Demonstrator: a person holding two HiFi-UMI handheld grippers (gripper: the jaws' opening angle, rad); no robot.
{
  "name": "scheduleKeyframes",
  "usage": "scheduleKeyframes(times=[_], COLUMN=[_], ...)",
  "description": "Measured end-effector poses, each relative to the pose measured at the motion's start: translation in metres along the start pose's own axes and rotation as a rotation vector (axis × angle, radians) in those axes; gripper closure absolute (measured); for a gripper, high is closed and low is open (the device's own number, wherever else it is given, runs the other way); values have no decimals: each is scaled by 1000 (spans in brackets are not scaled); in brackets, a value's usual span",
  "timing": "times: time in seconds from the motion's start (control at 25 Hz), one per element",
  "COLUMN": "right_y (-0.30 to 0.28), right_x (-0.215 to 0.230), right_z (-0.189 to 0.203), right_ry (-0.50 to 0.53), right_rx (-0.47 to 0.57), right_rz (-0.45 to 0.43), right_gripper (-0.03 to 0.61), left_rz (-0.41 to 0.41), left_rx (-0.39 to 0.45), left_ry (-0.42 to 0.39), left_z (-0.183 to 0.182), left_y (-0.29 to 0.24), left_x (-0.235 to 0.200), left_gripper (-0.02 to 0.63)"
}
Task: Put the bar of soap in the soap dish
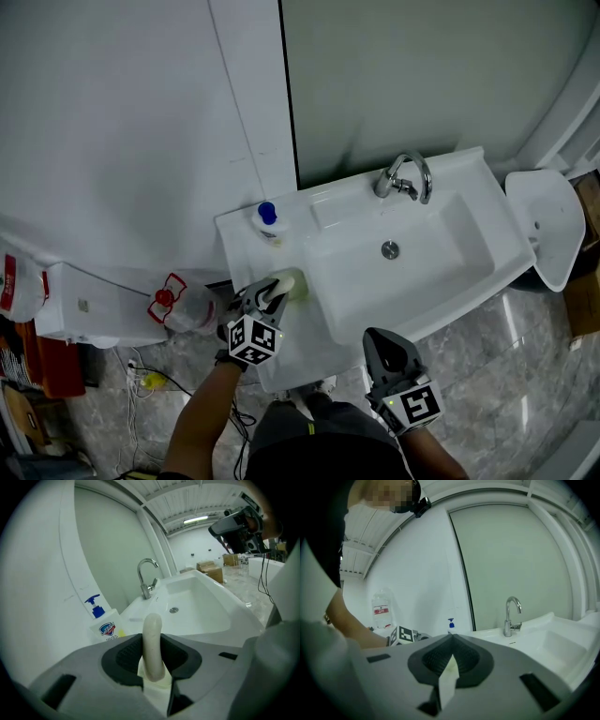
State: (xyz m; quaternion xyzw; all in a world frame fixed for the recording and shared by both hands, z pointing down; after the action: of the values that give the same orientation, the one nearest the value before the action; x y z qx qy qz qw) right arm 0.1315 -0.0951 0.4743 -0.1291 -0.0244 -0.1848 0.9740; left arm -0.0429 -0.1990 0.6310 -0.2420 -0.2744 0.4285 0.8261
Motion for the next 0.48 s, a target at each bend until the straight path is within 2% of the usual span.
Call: scheduleKeyframes(times=[0.24, 0.48], right_y=[-4, -6], right_x=[4, 12], right_z=[5, 7], right_ry=[-18, -15], right_rx=[-4, -12], right_rz=[1, 11], right_gripper=[568, 568], left_rz=[47, 63], left_rx=[-161, -228], left_ry=[-121, -182], left_z=[18, 28], left_y=[-23, -36], left_x=[-2, -2], left_gripper=[499, 499])
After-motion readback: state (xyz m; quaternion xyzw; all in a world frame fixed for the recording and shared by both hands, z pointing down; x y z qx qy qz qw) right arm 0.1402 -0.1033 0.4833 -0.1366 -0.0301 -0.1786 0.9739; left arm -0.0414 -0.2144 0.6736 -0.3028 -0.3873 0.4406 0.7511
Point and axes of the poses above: the fingertips, and each gripper's own axes: y backward along the fingers, x to its right, z out of its underside, the point moved 1 cm from there along y, backward along the fingers, and after that the axes turned 14 degrees about z, right-handed, at the moved point
